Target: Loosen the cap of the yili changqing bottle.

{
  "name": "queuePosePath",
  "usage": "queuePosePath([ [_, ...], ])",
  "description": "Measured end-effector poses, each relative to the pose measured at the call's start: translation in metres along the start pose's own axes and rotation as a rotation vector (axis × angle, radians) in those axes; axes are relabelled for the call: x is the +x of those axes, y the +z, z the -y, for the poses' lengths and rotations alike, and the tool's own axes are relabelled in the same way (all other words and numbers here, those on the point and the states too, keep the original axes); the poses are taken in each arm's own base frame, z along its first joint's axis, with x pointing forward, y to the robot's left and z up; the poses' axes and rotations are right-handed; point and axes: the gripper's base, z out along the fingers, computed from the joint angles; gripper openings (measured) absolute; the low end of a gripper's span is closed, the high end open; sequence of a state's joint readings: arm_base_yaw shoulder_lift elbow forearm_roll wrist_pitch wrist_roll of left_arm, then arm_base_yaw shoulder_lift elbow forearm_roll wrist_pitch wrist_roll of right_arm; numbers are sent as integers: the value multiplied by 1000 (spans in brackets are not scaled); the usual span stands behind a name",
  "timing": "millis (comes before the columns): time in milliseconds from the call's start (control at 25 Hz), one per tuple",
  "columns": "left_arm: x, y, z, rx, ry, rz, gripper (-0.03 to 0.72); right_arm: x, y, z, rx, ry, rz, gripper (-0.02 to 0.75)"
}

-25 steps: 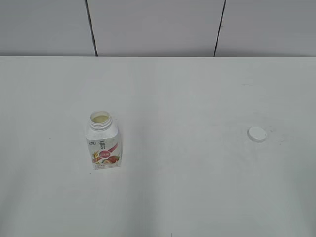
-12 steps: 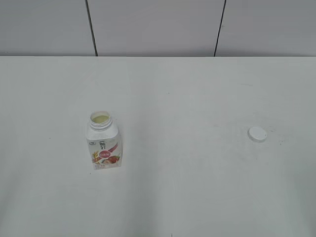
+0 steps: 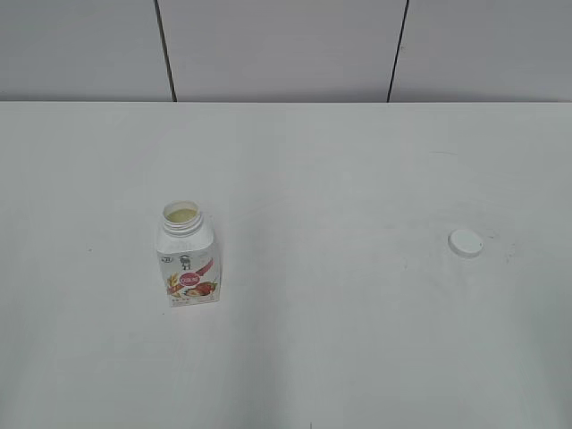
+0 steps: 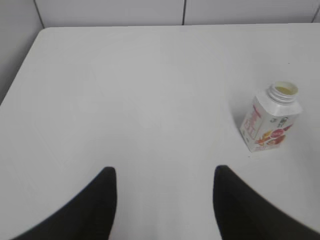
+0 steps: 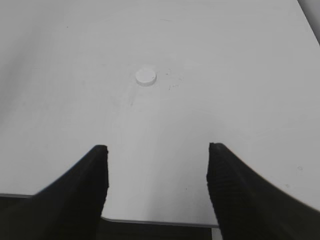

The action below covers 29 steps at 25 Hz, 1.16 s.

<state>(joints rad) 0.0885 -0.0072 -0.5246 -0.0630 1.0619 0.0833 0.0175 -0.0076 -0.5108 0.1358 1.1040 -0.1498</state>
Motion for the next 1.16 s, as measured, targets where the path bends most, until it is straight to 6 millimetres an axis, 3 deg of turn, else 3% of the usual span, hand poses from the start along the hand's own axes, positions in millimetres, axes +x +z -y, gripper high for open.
queuePosePath([
  [280,0,0,0,76,36,3,390,0,0,0,-4,3,0,493],
  [1160,0,0,0,71,37,2,388,0,0,0,-2,10,1,493],
])
